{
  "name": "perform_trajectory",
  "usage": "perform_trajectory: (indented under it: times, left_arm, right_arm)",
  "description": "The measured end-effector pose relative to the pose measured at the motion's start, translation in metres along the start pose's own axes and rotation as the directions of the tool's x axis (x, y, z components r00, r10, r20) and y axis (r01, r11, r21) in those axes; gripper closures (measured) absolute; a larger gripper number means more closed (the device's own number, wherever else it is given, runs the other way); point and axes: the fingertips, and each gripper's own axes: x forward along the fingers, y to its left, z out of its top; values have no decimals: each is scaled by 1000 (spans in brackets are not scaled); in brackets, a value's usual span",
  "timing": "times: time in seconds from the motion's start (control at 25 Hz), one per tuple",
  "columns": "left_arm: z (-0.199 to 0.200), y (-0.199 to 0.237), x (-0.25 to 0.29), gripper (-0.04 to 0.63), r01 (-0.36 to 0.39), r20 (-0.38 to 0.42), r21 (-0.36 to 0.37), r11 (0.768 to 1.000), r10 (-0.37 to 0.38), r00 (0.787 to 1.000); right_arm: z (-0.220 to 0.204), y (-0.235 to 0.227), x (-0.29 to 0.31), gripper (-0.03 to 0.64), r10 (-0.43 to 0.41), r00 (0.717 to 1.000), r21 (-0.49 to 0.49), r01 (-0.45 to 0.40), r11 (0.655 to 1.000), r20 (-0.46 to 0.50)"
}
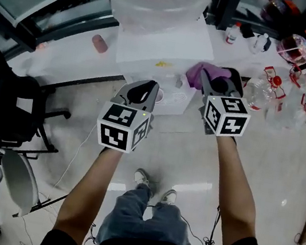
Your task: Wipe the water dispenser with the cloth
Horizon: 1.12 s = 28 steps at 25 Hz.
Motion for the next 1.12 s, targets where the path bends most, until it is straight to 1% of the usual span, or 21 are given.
perform_trajectory:
  times: [0.2, 0.32, 0.56, 0.8, 1.0, 1.12]
  left_arm:
    - [-21, -4, -1, 560, -55, 12, -11, 998, 55, 998]
    - [-37, -6, 2, 560, -68, 24, -18, 998, 69, 997]
    - [-70, 13, 25, 560, -89, 65, -2, 996, 89, 994]
    - [-105, 28, 54, 560, -106, 101, 21, 994, 103, 990]
    - [-130, 42, 66, 560, -129, 152, 39, 991, 122, 981]
    - [-150, 52, 71, 560, -146, 175, 36, 989, 137, 975]
  right_arm:
    - [-13, -6, 6, 571, 42, 999, -30, -41, 999, 29]
    - [-23, -10, 10, 571, 50, 998, -54, -47, 997, 48]
    - [-45, -15, 22, 571, 37, 989, -94, -24, 995, 142]
    - [-69, -23, 26, 571, 25, 970, -142, 10, 990, 242]
    - [-93, -23, 34, 571, 21, 955, -181, 35, 983, 295]
    - [-115, -19, 39, 571, 25, 952, -207, 41, 977, 305]
